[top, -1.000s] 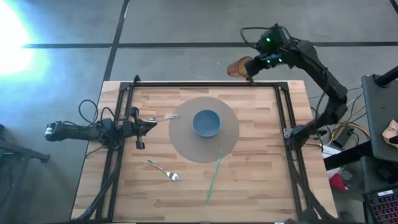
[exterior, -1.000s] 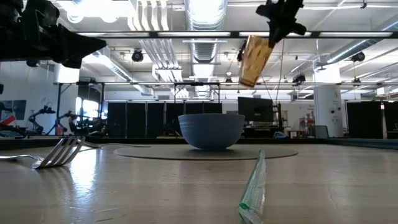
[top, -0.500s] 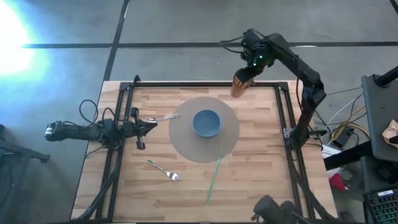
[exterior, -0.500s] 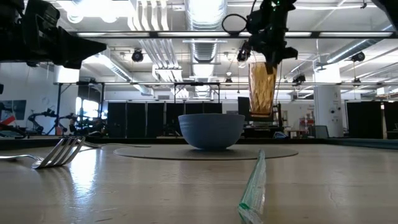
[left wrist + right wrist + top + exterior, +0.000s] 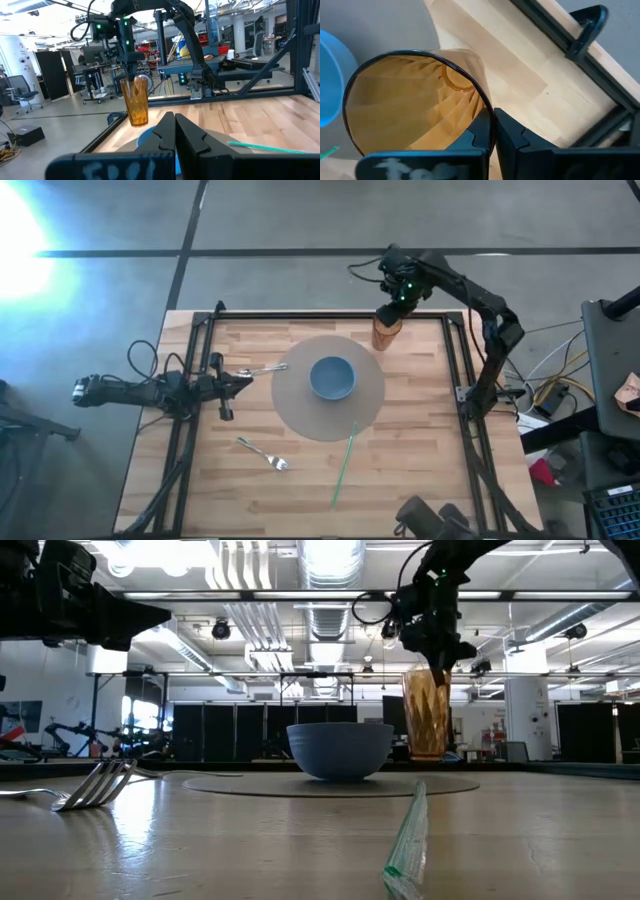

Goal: Pick & Place Utensil
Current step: Put the cup on the top right of the placemat

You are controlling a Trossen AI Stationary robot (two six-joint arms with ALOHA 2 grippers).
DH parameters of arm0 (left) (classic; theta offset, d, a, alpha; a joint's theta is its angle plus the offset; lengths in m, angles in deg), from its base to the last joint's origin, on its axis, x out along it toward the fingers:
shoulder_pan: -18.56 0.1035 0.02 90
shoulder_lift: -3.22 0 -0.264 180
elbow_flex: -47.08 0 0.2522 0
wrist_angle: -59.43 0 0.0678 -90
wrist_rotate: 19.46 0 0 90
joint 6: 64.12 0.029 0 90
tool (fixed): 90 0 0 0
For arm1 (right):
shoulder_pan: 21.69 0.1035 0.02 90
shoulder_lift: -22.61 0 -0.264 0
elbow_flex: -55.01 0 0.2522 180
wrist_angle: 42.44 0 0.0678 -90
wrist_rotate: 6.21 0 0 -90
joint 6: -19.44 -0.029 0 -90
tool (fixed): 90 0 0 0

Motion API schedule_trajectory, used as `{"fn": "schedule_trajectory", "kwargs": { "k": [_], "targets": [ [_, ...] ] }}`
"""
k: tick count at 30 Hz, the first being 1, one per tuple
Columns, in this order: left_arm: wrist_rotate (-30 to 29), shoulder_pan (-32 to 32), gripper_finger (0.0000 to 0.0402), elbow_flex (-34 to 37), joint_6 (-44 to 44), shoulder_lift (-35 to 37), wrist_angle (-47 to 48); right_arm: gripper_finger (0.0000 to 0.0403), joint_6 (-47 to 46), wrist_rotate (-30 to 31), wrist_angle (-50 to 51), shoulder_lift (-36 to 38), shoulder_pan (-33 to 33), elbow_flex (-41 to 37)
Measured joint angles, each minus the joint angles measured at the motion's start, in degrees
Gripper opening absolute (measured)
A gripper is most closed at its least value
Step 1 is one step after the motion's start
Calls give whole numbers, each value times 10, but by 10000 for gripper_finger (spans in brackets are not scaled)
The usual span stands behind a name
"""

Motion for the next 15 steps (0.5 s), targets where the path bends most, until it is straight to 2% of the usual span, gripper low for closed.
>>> {"fn": "schedule_trajectory", "kwargs": {
  "k": [6,15],
  "targets": [
    [0,0,3,0,-3,0,0,8,1,-12,-19,0,1,-31],
    [0,0,3,0,5,0,0,8,5,-15,-60,0,-1,-33]
  ]
}}
